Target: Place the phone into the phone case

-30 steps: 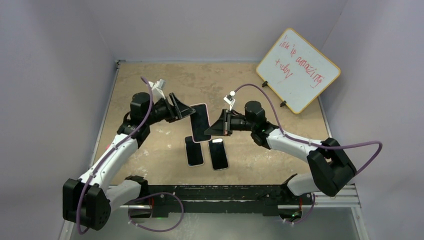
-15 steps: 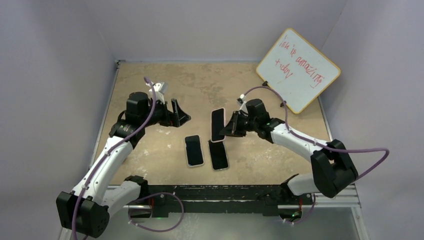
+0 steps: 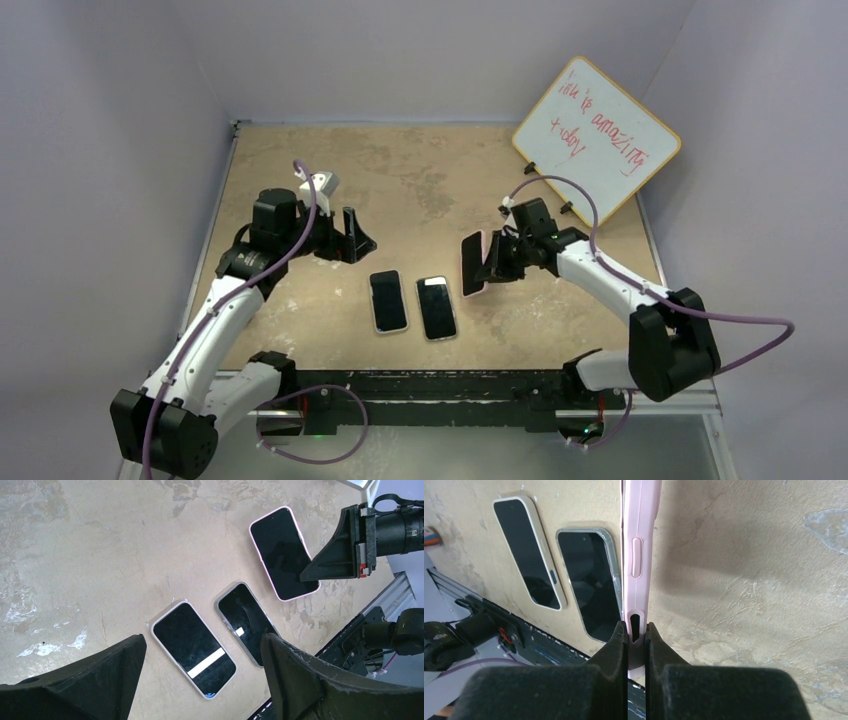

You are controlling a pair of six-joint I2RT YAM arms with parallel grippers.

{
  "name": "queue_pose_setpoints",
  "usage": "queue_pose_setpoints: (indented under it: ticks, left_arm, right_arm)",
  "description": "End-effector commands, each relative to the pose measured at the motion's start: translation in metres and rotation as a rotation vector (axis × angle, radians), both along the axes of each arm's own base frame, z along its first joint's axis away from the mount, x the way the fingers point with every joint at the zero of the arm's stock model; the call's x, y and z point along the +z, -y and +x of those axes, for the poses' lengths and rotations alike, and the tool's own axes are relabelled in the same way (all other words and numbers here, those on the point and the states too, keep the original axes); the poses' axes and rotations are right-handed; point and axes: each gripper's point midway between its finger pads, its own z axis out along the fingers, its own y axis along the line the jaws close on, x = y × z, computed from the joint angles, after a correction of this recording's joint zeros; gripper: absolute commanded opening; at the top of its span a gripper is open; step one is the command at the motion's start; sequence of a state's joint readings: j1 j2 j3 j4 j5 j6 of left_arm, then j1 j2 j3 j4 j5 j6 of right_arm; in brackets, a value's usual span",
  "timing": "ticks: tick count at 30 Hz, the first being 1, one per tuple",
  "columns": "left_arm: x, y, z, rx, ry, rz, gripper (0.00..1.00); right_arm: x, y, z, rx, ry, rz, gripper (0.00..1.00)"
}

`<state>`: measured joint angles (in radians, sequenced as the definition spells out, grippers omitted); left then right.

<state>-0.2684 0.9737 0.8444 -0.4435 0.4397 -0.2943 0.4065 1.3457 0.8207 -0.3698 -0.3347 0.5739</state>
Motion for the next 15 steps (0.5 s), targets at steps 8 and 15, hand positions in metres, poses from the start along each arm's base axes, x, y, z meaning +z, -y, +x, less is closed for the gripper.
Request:
queue_pose_setpoints:
  ticks: [8,15]
  left_arm:
    - [0.009,-0.005,0.002,0.009,0.047,0.015,0.88]
    - [0.01,-0.009,0.003,0.031,0.06,0.026,0.88]
  right_arm:
    - [-0.02,0.0,-0.005,0.069,-0.076,-0.04,0.14]
    - [-0.03,0.014,-0.002,0.026,-0.079,-0.115,0.27]
